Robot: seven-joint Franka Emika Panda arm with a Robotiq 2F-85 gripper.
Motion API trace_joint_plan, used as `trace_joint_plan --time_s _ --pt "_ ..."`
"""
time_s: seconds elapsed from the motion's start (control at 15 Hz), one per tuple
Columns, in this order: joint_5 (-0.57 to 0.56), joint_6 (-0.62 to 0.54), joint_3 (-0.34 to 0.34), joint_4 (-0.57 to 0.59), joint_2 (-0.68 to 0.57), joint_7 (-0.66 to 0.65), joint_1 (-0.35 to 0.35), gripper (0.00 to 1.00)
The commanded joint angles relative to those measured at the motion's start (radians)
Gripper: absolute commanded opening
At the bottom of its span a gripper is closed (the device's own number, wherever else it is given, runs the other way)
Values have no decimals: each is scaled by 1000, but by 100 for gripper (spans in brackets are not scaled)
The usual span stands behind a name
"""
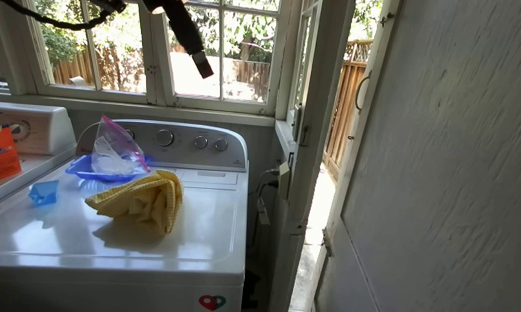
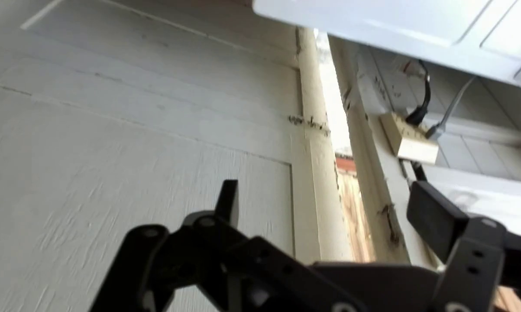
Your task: Close the door completely
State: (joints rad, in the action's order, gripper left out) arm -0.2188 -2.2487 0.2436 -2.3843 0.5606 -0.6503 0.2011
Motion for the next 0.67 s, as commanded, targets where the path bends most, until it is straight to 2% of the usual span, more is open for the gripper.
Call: trace_joint_plan --time_s 0.0,0.07,0.13,0.33,0.6 --pt "-165 -163 32 98 -145 -143 94 100" --pt "-212 -180 43 128 -178 -196 120 100" --pt "-151 -140 -11 61 -99 -112 46 100" --pt "-207 -163 -11 117 -171 -170 67 100" --pt "-210 -163 -7 131 -180 -177 65 100"
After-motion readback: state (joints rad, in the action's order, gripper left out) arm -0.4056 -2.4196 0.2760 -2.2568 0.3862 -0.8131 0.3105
